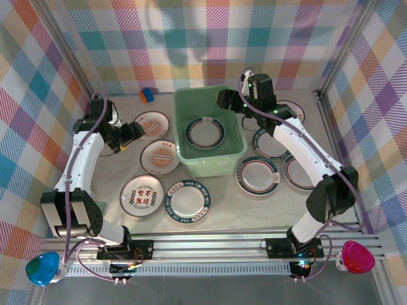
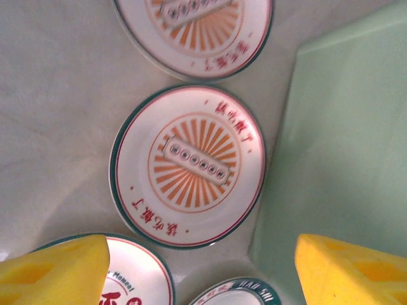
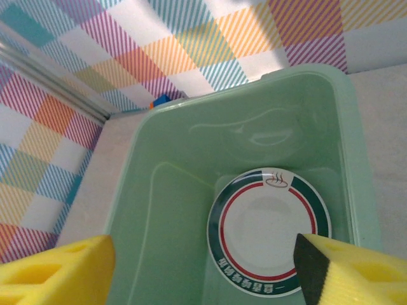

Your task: Place the plates into the plastic bin on the countertop

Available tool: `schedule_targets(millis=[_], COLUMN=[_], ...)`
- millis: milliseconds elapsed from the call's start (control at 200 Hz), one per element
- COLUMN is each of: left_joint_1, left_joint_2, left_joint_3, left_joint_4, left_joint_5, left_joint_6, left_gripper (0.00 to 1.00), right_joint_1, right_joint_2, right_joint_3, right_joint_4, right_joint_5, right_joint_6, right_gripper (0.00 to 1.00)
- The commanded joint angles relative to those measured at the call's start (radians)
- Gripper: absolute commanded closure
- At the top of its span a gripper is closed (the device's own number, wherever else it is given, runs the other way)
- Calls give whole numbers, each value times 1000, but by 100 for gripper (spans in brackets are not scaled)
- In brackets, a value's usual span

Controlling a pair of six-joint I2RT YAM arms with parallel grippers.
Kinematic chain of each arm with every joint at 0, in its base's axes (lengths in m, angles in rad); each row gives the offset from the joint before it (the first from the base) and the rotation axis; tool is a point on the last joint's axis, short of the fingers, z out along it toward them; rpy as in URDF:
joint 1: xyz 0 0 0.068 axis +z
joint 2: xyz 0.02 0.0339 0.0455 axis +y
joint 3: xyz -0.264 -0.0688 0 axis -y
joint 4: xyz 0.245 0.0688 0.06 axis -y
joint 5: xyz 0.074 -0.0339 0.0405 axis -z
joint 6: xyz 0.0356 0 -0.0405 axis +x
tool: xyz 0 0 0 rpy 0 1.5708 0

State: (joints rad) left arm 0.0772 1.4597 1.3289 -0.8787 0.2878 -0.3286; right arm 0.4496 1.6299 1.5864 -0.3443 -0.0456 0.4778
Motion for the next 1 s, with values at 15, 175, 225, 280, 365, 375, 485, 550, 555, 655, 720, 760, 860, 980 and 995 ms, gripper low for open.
schedule_targets(millis=[15, 175, 225, 280, 365, 375, 485, 550, 555, 655, 720, 760, 860, 980, 995], left_joint_1=[45, 52, 52, 53, 53, 53, 53, 53, 53, 53, 53, 53, 53, 52, 52], left_joint_2=[27, 112, 121, 122, 143, 146, 173, 183, 184, 203, 222, 232, 256, 287, 290], left_joint_3=[-58, -85, -101, -125, -144, -146, -167, -176, -176, -178, -177, -177, -176, -165, -164], left_joint_4=[40, -2, 10, 33, 50, 51, 64, 72, 72, 85, 94, 101, 122, 135, 136], left_joint_5=[72, 38, 28, 22, 16, 15, 13, 22, 23, 44, 47, 52, 71, 76, 76], left_joint_6=[68, 156, 166, 174, 188, 189, 198, 209, 212, 234, 241, 244, 244, 243, 243], left_gripper=[25, 29, 30, 31, 32, 32, 33, 34, 34, 33, 34, 34, 35, 36, 36], right_joint_1=[-15, -20, -20, -22, -23, -23, -24, -25, -25, -30, -31, -31, -31, -31, -31], right_joint_2=[19, 30, 28, 25, 19, 18, 6, 2, 2, -8, -12, -12, -17, -39, -41], right_joint_3=[37, 17, 13, 11, -2, -4, -22, -23, -24, -44, -59, -61, -62, -90, -95], right_joint_4=[-2, 8, 10, 4, -1, -1, -9, -27, -28, -18, -8, -9, -18, -12, -10], right_joint_5=[-43, -62, -61, -59, -53, -53, -47, -39, -38, -42, -48, -52, -53, -39, -37], right_joint_6=[-32, -30, -31, -34, -34, -33, -27, -20, -20, -5, 4, 8, 12, 17, 19], right_gripper=[29, 29, 29, 29, 29, 29, 30, 29, 29, 29, 29, 29, 30, 30, 30])
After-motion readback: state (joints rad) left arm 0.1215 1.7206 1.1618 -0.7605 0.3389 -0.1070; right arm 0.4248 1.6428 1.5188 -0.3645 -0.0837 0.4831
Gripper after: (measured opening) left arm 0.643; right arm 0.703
